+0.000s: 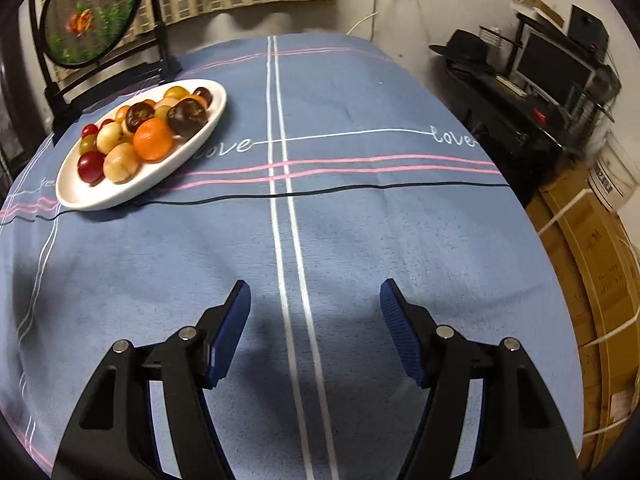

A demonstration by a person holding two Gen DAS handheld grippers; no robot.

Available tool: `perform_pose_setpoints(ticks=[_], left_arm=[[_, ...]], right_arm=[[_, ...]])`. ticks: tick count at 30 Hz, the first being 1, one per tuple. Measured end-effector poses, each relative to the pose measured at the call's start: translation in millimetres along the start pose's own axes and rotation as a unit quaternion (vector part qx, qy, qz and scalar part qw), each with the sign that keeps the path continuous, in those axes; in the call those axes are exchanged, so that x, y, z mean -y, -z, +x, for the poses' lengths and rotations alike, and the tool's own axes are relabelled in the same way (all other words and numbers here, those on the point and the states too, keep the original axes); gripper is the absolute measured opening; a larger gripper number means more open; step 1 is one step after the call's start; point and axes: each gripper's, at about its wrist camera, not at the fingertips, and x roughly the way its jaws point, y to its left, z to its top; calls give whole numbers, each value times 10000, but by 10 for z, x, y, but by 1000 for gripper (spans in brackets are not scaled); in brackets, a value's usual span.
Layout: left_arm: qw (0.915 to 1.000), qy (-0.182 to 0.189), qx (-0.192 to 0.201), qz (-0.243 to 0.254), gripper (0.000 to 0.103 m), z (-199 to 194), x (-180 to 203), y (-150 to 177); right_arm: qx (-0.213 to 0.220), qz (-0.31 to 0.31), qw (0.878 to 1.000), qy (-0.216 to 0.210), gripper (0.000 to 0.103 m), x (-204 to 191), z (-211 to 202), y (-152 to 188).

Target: Organize fruits

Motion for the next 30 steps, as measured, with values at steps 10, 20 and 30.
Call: perform_pose_setpoints(ticks=[10,20,30], left_arm=[[9986,245,437,-178,101,-196,205,-337],[9987,242,441,87,99,-230,510,-442],[9977,403,538,1,98,-258,523,-487]], right_arm=[[802,-606,9903,-960,68,-765,-756,-414],[1085,-1054,9805,-1252,68,-1054,-1017,-491],[892,-1100,9823,-1228,68,-1063,-936,-413]])
